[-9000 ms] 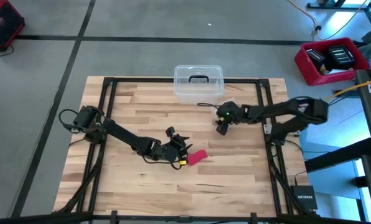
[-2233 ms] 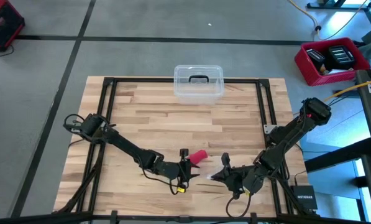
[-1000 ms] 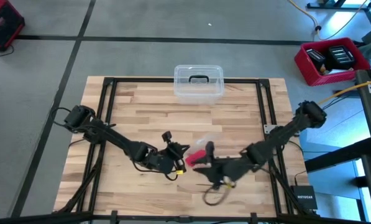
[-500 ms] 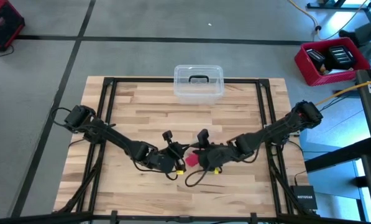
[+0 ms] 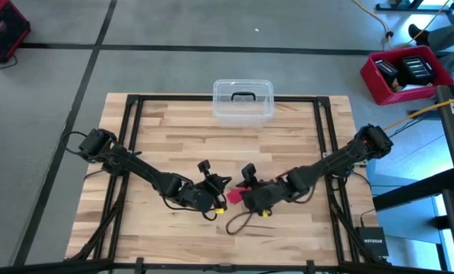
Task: Roll bandage
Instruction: Put the red bandage into the transparent zip bag
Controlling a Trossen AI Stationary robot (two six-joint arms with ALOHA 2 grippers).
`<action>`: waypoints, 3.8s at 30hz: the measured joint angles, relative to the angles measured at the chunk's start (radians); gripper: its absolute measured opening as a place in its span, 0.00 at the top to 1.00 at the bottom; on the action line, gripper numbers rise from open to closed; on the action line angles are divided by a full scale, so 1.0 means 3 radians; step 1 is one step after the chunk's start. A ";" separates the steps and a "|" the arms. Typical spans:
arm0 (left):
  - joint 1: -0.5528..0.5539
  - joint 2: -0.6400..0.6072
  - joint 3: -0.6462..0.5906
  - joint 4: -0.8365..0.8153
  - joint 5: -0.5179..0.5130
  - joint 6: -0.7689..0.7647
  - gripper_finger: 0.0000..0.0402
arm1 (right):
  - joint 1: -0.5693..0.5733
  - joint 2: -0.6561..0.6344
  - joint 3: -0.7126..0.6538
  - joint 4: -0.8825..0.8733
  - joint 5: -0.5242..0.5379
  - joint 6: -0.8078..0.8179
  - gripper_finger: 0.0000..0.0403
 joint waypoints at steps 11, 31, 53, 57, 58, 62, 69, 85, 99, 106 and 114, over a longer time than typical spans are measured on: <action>0.0004 0.0000 0.0000 0.0008 0.0004 -0.0007 1.00 | -0.0081 -0.0003 0.0168 0.0254 0.0205 -0.0224 0.67; -0.0005 0.0000 0.0000 0.0005 0.0003 -0.0007 1.00 | -0.0287 -0.0003 -0.0183 -0.0077 0.0085 0.0179 0.67; 0.0057 0.0133 0.0001 -0.0112 0.0029 -0.0207 1.00 | -0.0090 0.0003 -0.0041 0.0556 0.0345 -0.0316 0.67; 0.0058 0.0141 0.0001 -0.0033 0.0032 -0.0179 1.00 | -0.0194 0.0099 -0.0041 0.0562 0.0099 -0.0324 0.67; 0.0057 0.0141 0.0001 -0.0030 0.0031 -0.0178 1.00 | -0.0215 0.0137 -0.0041 0.0545 0.0122 -0.0333 0.67; 0.0059 0.0158 -0.0004 -0.0051 0.0044 -0.0132 1.00 | -0.0227 0.0253 -0.0039 0.0375 0.0213 -0.0370 0.67; 0.0052 0.0154 -0.0004 -0.0048 0.0031 -0.0180 1.00 | -0.0228 0.0300 -0.0038 0.0128 0.0466 -0.0324 0.67; -0.0079 0.0174 0.0001 0.0006 0.0033 -0.0283 1.00 | -0.0266 0.0306 -0.0045 0.0611 0.0167 0.0487 0.67; -0.0233 0.0195 0.0002 0.0025 0.0057 -0.0489 1.00 | -0.0351 0.0692 -0.0435 0.1189 0.0171 0.1216 0.67; -0.0323 0.0196 0.0000 -0.0033 0.0049 -0.0738 1.00 | -0.0366 0.0811 -0.0497 0.1460 0.0123 0.1486 0.67; -0.0399 0.0189 0.0004 -0.0858 0.0004 -0.1825 1.00 | -0.0379 0.0818 -0.0502 0.1916 0.0086 0.1623 0.67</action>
